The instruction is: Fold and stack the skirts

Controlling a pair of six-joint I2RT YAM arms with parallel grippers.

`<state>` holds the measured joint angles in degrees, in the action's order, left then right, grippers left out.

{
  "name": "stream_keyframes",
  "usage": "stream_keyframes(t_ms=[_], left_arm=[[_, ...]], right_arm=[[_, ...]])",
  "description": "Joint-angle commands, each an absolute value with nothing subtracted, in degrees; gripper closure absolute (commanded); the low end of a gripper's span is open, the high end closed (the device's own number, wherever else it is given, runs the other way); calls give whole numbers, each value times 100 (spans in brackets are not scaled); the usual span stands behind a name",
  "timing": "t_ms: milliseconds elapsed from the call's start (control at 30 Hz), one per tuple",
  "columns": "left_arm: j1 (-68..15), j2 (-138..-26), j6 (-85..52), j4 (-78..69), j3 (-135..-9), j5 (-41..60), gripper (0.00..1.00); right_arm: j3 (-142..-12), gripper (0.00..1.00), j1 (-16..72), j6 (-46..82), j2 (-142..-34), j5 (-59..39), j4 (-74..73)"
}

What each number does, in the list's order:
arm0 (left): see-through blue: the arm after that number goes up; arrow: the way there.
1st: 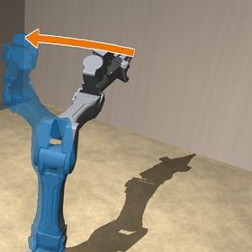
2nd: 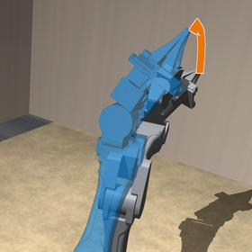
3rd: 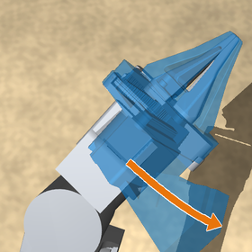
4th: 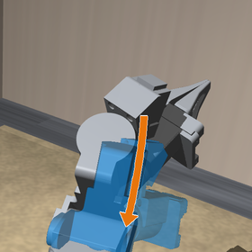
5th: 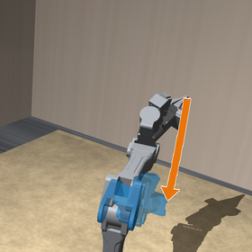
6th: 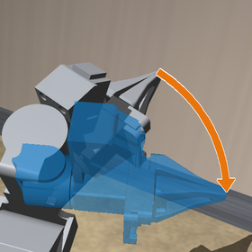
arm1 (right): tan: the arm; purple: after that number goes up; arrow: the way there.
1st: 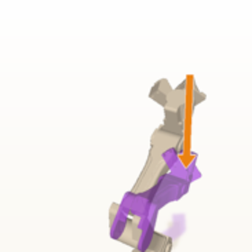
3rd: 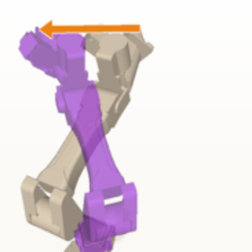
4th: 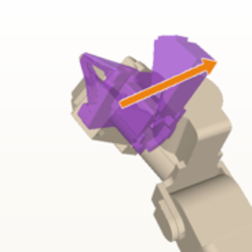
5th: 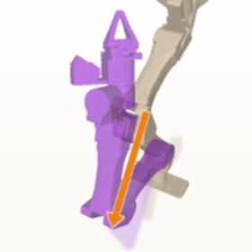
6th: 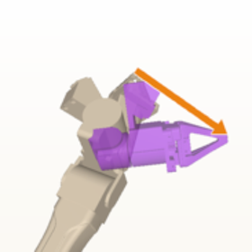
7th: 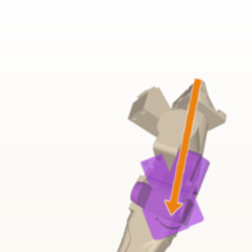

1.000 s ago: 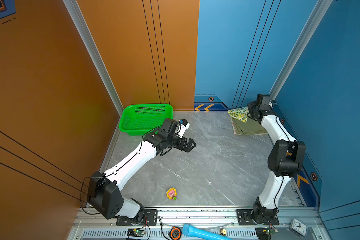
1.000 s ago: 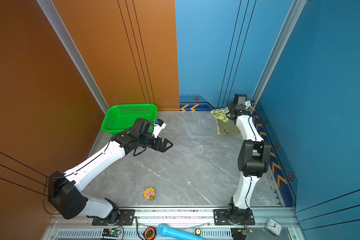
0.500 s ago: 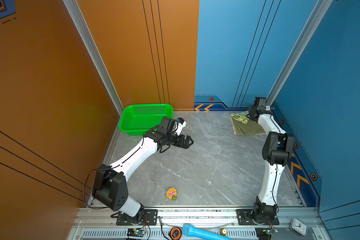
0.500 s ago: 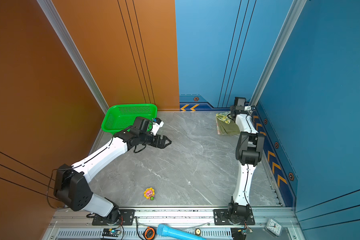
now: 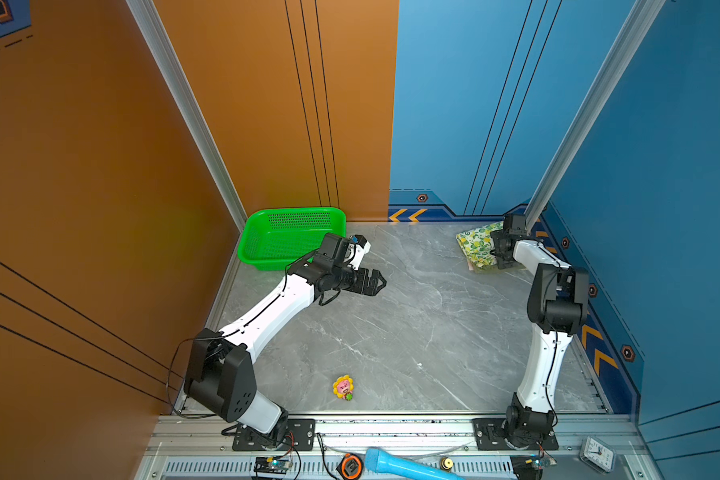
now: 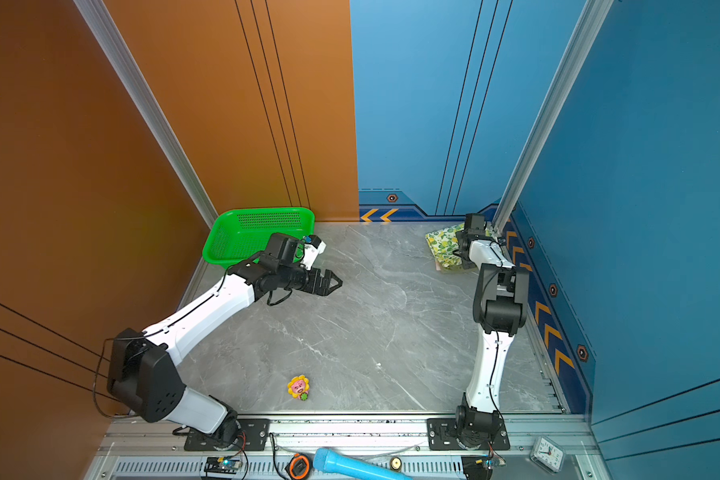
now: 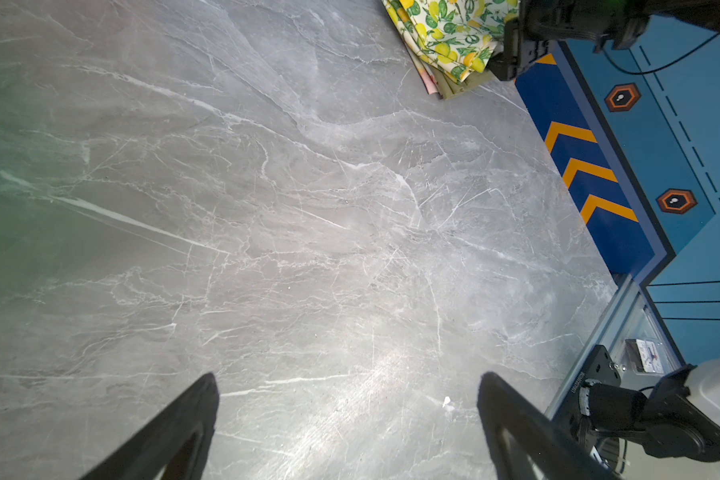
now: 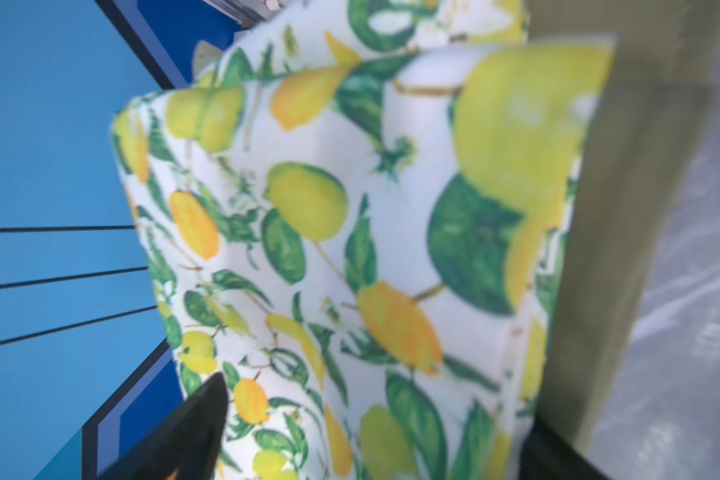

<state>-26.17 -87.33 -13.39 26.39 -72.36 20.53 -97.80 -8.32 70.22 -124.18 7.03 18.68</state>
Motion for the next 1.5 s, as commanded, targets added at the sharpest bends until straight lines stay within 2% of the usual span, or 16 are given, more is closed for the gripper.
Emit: stream_keyframes(t_ms=[0, 367, 633, 800, 1000, 1133, 1300, 1467], left_arm=[[-2566, -8625, -1376, 2722, -7317, 1687, 2], [-2552, -8260, -1179, 2762, -7104, 615, 2], [-2542, -7542, -987, 2769, -6950, -433, 2], [-2373, -6644, -1010, 2456, -6425, -1118, 2], [-1426, -5561, -1358, 1800, -5197, -1177, 2], [-851, -5383, -1371, 1219, -4452, -1332, 2], [-444, -5671, -1364, 468, -3740, -1637, 2], [-389, -5911, -738, -1370, -2578, -1692, 2]], right_arm=[[-9830, 0, -921, 6602, -11924, 831, 2655], [-9228, 0, -1083, 6255, -10877, 714, 3236], [-8256, 0, -568, 4495, -9428, 1370, 2737], [-6729, 0, 171, 3007, -7999, 2538, 1621], [-4664, 0, 1057, 1536, -6460, 3265, 228], [-3616, 0, 1200, 1174, -5815, 3267, -295], [-2694, 0, 1148, 1146, -5412, 2958, -769], [-1837, 0, 782, 1032, -5597, 2244, -2032]])
